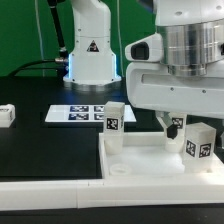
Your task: Assemble square table
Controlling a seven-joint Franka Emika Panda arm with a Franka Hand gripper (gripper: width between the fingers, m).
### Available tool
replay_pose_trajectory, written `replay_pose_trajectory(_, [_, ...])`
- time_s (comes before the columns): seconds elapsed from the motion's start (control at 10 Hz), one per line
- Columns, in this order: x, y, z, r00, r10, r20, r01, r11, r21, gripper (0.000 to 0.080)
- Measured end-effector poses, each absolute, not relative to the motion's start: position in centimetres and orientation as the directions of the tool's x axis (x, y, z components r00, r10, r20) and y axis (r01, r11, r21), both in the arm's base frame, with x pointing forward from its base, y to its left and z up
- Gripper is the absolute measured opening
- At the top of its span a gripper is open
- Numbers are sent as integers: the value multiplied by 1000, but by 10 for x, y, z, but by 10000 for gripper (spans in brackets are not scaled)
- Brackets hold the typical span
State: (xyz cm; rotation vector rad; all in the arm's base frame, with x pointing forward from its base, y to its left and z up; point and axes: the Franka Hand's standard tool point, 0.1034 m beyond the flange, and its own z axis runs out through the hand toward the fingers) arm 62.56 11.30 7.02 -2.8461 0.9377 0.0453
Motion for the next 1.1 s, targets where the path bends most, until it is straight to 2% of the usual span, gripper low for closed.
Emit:
replay_pose_trajectory(0.2, [625,114,70,865,-499,-59,-502,-854,-134,648])
replay_pose_trajectory(0.3, [625,117,71,943,-333,-21,-333,-937,-108,648])
replay_pose_trajectory(0.5, [627,128,75,998,-37,56,-32,-996,-80,649])
replay_pose_trajectory(0.8, [627,126,74,998,-39,54,-35,-996,-81,623])
replay_pose_trajectory(1.0, [627,119,73,995,-88,49,-84,-993,-77,291])
replay_pose_trajectory(1.1, [627,119,73,987,-153,44,-150,-986,-80,291])
